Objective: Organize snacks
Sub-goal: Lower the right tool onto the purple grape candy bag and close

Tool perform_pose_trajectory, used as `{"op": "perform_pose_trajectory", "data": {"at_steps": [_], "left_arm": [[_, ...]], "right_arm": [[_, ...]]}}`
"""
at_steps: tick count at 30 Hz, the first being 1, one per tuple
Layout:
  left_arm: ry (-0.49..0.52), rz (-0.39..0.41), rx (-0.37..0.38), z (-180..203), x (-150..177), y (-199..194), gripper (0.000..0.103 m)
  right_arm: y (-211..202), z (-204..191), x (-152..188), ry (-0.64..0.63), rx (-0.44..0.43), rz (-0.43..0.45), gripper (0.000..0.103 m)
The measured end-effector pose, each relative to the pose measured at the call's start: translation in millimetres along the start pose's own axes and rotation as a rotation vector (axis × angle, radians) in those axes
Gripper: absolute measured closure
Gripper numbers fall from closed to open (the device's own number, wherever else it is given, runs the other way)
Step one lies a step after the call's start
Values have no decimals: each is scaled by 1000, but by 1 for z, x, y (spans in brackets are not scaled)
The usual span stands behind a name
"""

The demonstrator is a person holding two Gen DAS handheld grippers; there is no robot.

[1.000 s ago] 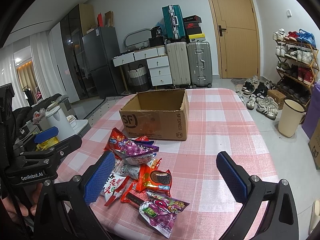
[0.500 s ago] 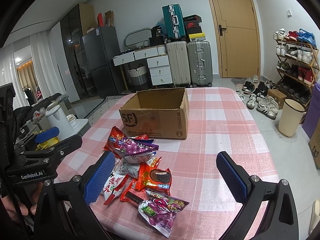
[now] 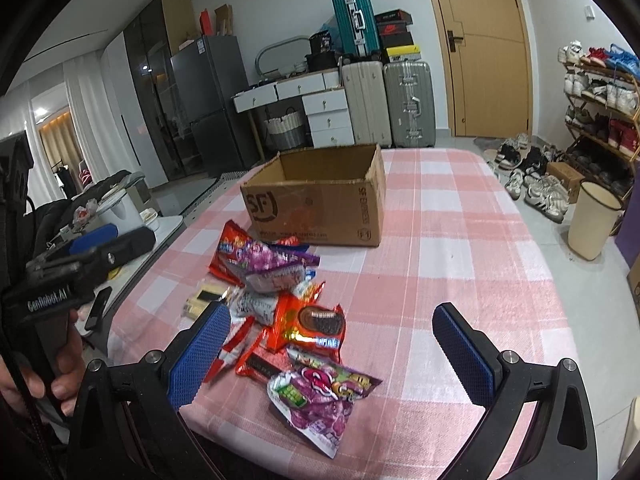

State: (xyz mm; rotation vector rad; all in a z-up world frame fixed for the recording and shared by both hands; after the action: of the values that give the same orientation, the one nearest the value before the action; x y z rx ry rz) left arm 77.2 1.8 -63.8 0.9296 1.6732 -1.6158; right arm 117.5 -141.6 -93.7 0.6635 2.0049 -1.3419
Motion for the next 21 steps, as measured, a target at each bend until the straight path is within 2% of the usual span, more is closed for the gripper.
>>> {"op": "perform_pose_trajectory", "data": {"at_steps": [8, 21], "left_arm": [[-12, -13, 17, -4, 2, 8, 1], [-47, -21, 35, -16, 7, 21, 1]], "right_arm": [[19, 0, 27, -10, -60, -88, 0], [52, 2, 67, -4, -94, -212, 0]]}}
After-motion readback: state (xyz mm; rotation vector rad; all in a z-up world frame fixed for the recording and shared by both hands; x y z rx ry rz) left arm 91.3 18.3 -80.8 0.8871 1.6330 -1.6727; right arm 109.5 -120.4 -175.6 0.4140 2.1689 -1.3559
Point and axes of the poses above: each gripper's, at about its wrist camera, not at the fingertips, and y roughly the way its jaws point, z to its right, x to its underside, the point moved 9 cm from there along y, roughly the way its jaws point, and after that the axes turned 6 degrees about y, right-handed, at the moved point
